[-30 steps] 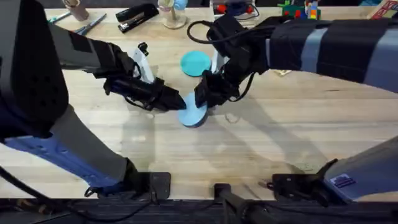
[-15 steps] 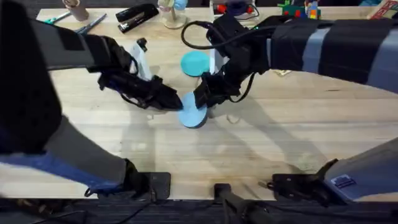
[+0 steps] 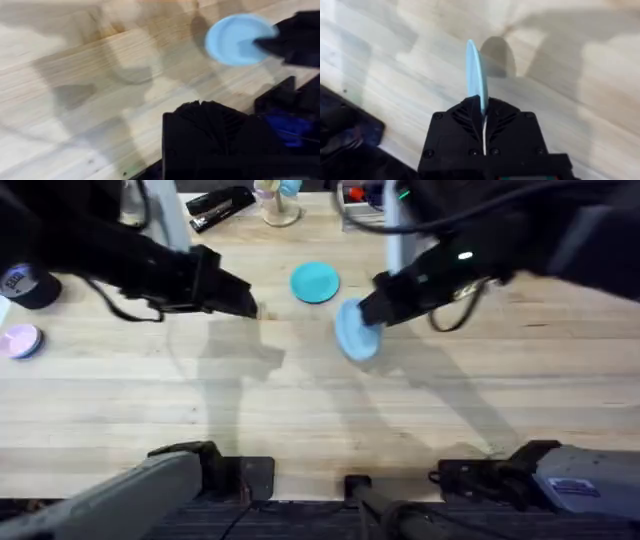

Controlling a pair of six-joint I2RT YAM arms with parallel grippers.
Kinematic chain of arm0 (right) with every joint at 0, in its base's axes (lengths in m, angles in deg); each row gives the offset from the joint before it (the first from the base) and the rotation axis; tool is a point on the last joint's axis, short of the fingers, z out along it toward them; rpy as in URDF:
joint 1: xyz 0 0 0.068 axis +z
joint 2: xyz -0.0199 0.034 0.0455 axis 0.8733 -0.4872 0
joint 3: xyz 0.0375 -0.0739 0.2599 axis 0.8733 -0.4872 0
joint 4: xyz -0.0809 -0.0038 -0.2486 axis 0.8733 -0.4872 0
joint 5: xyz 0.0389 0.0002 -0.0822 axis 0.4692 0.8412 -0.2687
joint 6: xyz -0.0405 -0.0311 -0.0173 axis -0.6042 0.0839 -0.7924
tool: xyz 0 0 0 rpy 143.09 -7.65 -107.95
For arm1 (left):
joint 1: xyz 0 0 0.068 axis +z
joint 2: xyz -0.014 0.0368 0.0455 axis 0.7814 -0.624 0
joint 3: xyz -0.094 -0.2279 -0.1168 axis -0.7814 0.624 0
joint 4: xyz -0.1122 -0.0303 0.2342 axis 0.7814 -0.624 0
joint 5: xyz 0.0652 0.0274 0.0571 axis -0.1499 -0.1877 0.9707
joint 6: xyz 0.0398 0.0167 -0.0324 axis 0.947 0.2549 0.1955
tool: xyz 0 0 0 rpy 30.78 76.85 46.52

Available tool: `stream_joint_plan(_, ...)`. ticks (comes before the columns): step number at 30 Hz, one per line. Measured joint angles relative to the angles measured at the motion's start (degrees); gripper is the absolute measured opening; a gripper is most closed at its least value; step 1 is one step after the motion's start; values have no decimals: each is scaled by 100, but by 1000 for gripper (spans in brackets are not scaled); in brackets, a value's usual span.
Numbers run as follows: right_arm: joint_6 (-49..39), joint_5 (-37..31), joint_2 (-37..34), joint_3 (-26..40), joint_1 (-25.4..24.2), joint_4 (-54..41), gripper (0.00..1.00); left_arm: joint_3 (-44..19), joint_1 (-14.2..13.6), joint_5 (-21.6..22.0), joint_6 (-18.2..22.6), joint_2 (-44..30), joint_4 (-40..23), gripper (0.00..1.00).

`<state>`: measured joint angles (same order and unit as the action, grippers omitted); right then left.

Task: Pick up the plates from the table one by one and place each into a slot on the dish rack.

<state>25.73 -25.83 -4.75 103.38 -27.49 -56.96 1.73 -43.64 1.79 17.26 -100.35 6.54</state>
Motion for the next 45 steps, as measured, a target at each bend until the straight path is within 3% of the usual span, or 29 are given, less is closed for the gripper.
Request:
stream_joint_plan(7,-879,-491,1261,1,-701,-110,30,-459,0,512,2,784,-494,89)
stream_joint_plan(10,-1358,-615,1738,1,-1116,-112,30,-515,0,630,21,1065,-537,207)
stream_joint_plan(15,-2256,-696,2200,0,-1821,-119,29,-525,0,725,28,1372,-560,950)
stream_joint_plan(16,-2416,-710,2241,1,-1918,-119,29,-530,0,741,35,1392,-567,982)
stream_joint_plan(23,-3492,-756,2342,1,-2632,-105,29,-543,0,790,37,1399,-576,993)
stream_joint_plan(30,-3831,-989,2342,1,-3160,62,29,-543,0,794,37,1399,-579,993)
stream_joint_plan(45,-3926,-1082,2342,1,-3243,155,29,-543,0,803,38,1397,-581,993)
